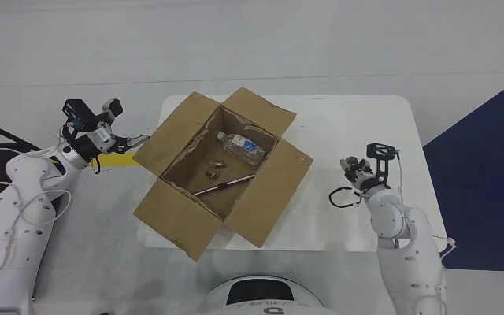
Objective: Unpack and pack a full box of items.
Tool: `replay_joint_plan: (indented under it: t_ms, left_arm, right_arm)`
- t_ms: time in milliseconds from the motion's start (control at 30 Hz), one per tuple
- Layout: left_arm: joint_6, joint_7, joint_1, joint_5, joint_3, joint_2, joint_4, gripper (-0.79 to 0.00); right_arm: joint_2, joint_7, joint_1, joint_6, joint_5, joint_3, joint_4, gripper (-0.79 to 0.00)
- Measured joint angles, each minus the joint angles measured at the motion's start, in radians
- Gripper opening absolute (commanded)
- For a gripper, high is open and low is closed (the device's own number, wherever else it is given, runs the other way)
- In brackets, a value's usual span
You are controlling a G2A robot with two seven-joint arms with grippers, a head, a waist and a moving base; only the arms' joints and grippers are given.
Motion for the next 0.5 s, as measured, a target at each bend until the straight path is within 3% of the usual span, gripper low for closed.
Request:
replay_joint_plan:
  t_ms: [200, 500]
  left_arm:
    - [0.0, 0.0, 0.0, 0.0, 0.0, 0.0, 0.0, 0.0]
    - [0.0, 0.0, 0.0, 0.0, 0.0, 0.0, 0.0, 0.0]
  right_arm:
    - [0.005, 0.035, 0.053, 0.015, 0.009, 0.004, 0.109, -0.785]
    - [0.009, 0.049, 0.022, 0.122, -0.047, 0.008, 0.102, -0.785]
